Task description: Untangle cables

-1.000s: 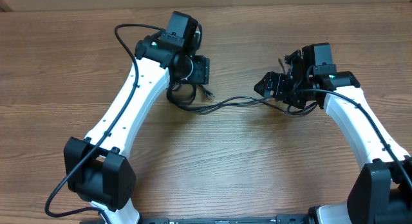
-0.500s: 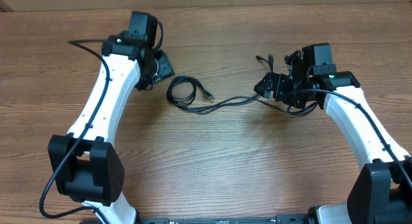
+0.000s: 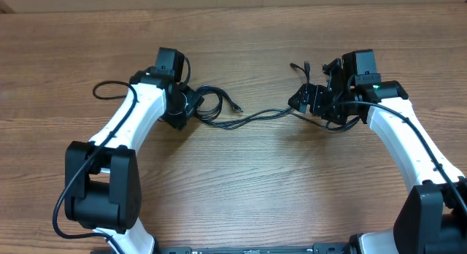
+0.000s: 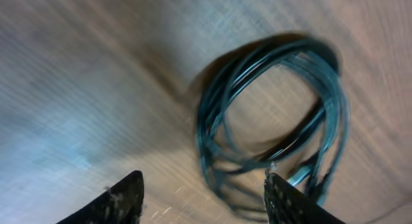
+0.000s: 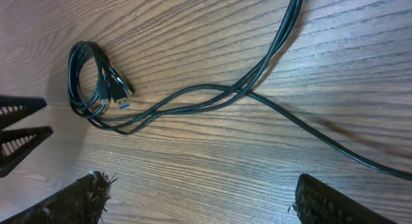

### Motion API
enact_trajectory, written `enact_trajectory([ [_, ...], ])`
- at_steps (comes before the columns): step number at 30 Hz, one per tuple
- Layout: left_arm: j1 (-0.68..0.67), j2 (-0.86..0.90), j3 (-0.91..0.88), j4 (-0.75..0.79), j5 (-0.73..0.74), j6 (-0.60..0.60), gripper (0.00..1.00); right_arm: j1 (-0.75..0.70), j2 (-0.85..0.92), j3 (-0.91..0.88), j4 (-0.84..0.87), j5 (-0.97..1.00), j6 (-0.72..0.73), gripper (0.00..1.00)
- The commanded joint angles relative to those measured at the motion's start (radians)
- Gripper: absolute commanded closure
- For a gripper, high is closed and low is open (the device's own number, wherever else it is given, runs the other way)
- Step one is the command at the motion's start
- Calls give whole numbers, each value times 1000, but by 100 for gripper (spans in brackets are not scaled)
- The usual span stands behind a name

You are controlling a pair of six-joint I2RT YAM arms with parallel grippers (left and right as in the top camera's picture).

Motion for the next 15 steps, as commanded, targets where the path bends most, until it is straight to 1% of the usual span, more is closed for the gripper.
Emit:
enact_trajectory([
  [1, -20, -6, -42, 71, -6, -73, 42, -4, -26, 14, 3, -10, -7, 9],
  [6, -37, -6, -74, 135, -12, -73, 44, -4, -26, 14, 3, -17, -7, 9],
  [14, -65, -3, -76, 126, -79, -86, 49, -4, -26, 14, 2, -17, -7, 9],
  [15, -67, 0, -76, 125, -84, -88, 52, -4, -26, 14, 2, -17, -7, 9],
])
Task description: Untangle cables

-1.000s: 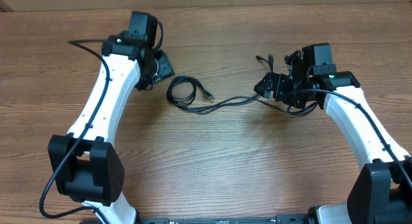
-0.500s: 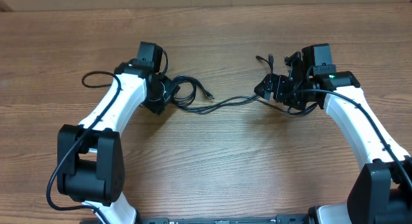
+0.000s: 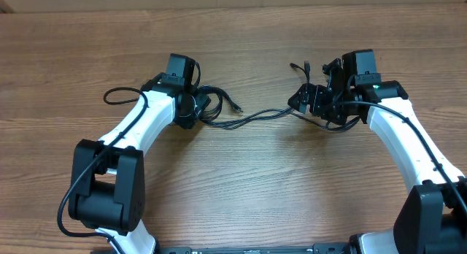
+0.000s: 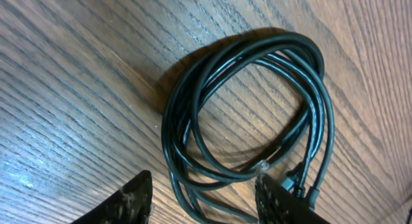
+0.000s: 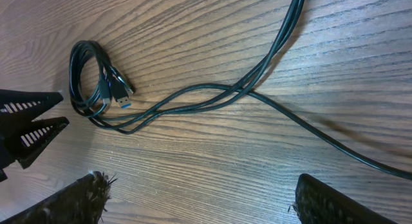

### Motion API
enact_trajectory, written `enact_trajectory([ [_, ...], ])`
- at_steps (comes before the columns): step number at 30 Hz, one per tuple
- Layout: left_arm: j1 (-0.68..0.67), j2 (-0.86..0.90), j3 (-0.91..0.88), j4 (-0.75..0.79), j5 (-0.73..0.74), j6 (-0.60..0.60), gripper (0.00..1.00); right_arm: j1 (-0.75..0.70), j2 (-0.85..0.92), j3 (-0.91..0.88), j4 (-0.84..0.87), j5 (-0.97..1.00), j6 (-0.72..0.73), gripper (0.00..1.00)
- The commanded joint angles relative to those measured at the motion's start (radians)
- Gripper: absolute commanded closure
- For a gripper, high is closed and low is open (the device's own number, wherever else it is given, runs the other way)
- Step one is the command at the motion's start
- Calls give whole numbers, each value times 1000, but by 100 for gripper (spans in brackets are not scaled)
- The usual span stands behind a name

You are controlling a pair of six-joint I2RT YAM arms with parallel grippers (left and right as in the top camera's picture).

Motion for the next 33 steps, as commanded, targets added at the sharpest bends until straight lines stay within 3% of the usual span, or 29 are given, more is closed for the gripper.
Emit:
enact_trajectory([
  [1, -10, 3, -12, -4, -43, -30, 53, -4, -26, 14, 3, -12, -7, 9],
  [12, -15, 63, -12, -4, -43, -39, 48, -4, -26, 14, 0, -11, -7, 9],
  [19, -16, 103, -12, -11, -43, -35, 51, -4, -26, 14, -1, -12, -7, 9],
  [21, -16, 120, -12, -15, -34, -35, 61, -4, -26, 14, -2, -12, -7, 9],
  [24, -15, 125, -11, -13, -23, -19, 91, -4, -26, 14, -5, -11, -7, 9],
  [25, -15, 122, -10, -11, -23, -19, 96, -4, -26, 14, -5, -11, -7, 9],
  [29, -13, 113, 26, -11, 3, 65, 96, -4, -26, 14, -3, -11, -7, 9],
  [33, -18, 90, 116, -35, 22, 222, 96, -4, -26, 14, -3, -23, -8, 5],
])
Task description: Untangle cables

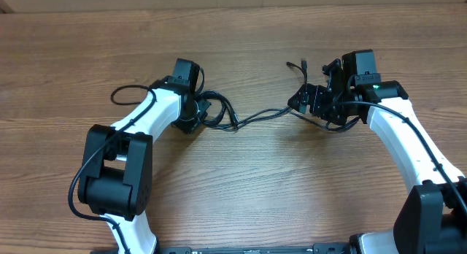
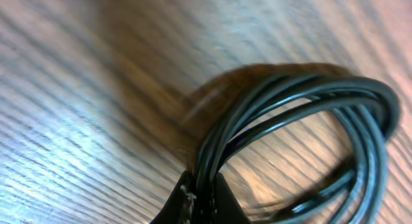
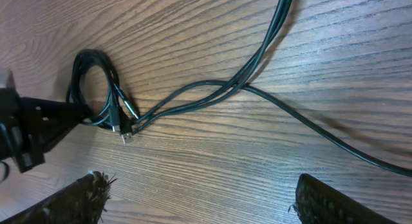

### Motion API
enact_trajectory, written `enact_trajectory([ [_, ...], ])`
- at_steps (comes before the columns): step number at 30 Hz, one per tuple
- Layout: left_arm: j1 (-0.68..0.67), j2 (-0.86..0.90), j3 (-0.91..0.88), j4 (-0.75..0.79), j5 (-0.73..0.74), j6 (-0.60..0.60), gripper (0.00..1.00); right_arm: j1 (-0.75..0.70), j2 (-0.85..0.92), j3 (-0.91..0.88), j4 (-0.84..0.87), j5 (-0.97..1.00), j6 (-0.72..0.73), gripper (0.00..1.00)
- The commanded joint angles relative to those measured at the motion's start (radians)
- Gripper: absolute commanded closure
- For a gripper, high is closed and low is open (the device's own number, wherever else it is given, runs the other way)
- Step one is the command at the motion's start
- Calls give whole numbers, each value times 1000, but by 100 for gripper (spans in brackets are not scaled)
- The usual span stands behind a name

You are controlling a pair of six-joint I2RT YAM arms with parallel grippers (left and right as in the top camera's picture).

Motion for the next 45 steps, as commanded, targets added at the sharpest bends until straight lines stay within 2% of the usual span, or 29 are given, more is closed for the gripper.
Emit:
enact_trajectory([
  [1, -13, -15, 105, -14, 31, 201, 96, -4, -26, 14, 5, -32, -8, 4],
  [5, -44, -50, 202, -28, 79, 548, 96, -4, -26, 14, 23, -129, -77, 3],
  [7, -65, -64, 238, -61, 79, 671, 96, -4, -26, 14, 34, -153, -91, 3],
  [13, -133, -74, 290, -138, 179, 910, 96, 8, -26, 14, 45, -208, -167, 1],
  [19, -166, -74, 301, -149, 283, 975, 96, 45, -26, 14, 45, -253, -261, 2],
  [27, -166, -94, 357, -178, 468, 1044, 96, 62, -26, 14, 85, -253, -273, 12],
  [30, -166, -112, 361, -193, 472, 1068, 96, 62, -26, 14, 105, -253, -273, 15],
  [34, -166, -126, 362, -216, 471, 1101, 96, 62, -26, 14, 133, -253, -273, 42],
  [35, -166, -126, 362, -220, 471, 1101, 96, 62, -26, 14, 138, -253, -272, 45],
  [45, -171, -126, 362, -265, 471, 1126, 96, 62, -26, 14, 191, -256, -272, 41],
])
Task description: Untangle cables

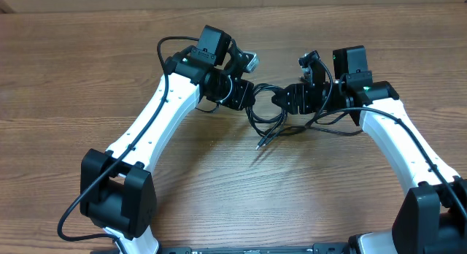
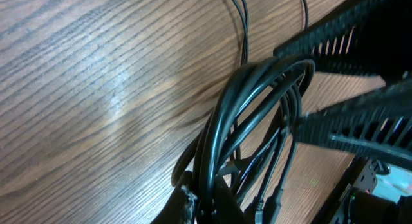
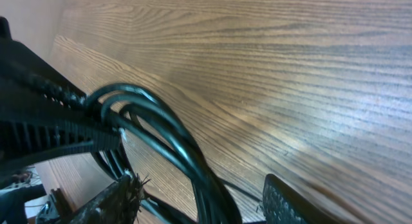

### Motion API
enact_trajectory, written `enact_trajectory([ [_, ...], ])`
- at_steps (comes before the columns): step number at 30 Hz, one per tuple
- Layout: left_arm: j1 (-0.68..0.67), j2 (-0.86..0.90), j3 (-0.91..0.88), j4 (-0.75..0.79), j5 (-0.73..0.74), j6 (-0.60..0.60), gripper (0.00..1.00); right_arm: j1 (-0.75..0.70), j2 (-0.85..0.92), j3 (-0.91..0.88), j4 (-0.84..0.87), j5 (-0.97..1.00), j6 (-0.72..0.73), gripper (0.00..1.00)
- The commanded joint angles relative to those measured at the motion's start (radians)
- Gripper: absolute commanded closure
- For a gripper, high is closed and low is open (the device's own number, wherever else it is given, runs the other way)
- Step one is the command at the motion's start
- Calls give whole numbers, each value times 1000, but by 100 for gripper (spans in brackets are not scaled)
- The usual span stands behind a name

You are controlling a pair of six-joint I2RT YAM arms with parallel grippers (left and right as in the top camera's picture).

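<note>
A coil of black cables [image 1: 257, 112] hangs over the table's middle, pinched in my left gripper [image 1: 239, 93], which is shut on its strands [image 2: 222, 130]. In the left wrist view the left gripper [image 2: 201, 199] grips the coil's lower edge. My right gripper [image 1: 283, 99] stands open, and the coil [image 3: 187, 147] passes between its fingers [image 3: 293, 198]. A loose plug end [image 1: 261, 143] dangles toward the table. More cable [image 1: 332, 126] lies under the right arm.
The wooden table [image 1: 87, 79] runs to a back edge [image 1: 87, 12] near the top of the overhead view. The left arm's own lead [image 1: 169, 44] arcs behind its wrist. Both arms crowd the centre.
My left gripper, shut on the coil, has moved from left of centre to the right and further back. The coil now sits between the right gripper's open fingers, and the cable between the arms has gone slack.
My left gripper was open over the coil lying on the table at the left. It then stood lower around the coil, then was shut on it. Now the coil is held at the table's middle, inside the right gripper's open fingers.
</note>
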Motion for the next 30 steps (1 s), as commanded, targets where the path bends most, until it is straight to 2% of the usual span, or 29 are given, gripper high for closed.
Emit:
enact_trajectory([
  [1, -5, -34, 26, -4, 34, 46, 96, 2, -26, 14, 29, -9, -8, 44],
  [2, -5, -34, 26, -5, 34, 46, 96, 2, -26, 14, 34, -9, -8, 46],
  [6, -5, -34, 26, -3, 34, 46, 96, 2, -26, 14, 41, -9, -8, 68],
  [13, -5, -34, 26, 32, 34, 42, 96, 2, -26, 14, 31, -9, -8, 82],
  [17, 4, -34, 26, 66, 34, 13, 96, 2, -26, 14, 22, 1, -8, 96],
  [24, 36, -34, 26, 65, 22, -38, 96, 2, -26, 14, -2, 103, 14, 96],
  [30, 83, -36, 27, 65, -49, -123, 96, 2, -26, 14, -56, 346, 156, 96],
])
